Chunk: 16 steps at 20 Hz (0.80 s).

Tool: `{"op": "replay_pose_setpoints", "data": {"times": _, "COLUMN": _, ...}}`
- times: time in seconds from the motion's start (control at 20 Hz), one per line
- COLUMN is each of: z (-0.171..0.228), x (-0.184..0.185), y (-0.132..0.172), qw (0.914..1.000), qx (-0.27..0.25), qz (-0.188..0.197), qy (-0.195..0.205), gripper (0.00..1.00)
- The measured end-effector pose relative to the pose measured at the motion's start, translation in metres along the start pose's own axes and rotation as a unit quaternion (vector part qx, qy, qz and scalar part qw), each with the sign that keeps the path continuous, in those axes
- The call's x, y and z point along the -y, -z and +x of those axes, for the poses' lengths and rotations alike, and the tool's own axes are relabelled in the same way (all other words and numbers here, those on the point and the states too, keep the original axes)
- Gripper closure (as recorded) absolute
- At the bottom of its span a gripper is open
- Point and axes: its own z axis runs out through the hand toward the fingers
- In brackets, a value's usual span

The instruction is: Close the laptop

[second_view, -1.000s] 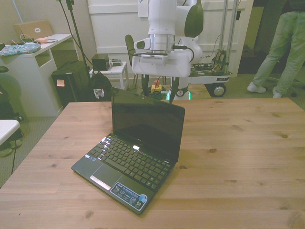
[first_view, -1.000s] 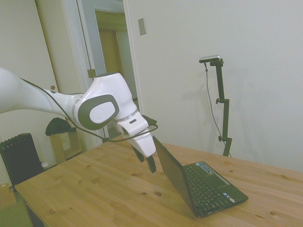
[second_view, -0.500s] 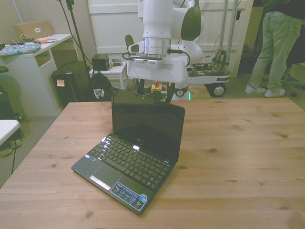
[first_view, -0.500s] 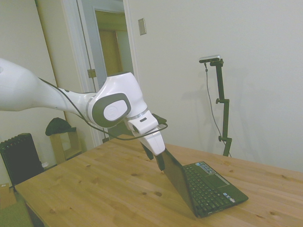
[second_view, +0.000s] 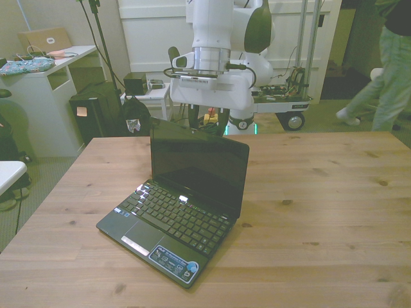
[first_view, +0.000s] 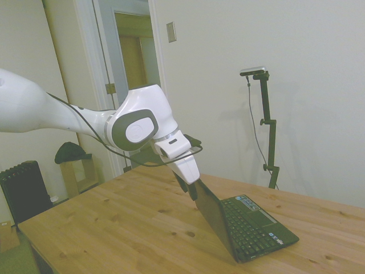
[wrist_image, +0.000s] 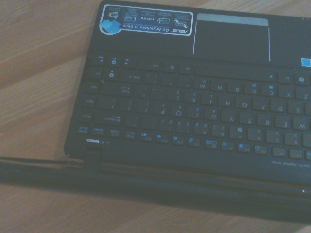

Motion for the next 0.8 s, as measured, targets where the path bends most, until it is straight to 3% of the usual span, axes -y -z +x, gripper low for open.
{"op": "replay_pose_setpoints", "data": {"times": 0.8, "z": 0.070, "x": -0.020, "y": 0.003, "qw": 0.9993, "qx": -0.009, "qz": -0.012, "qy": -0.034, "gripper": 1.00}}
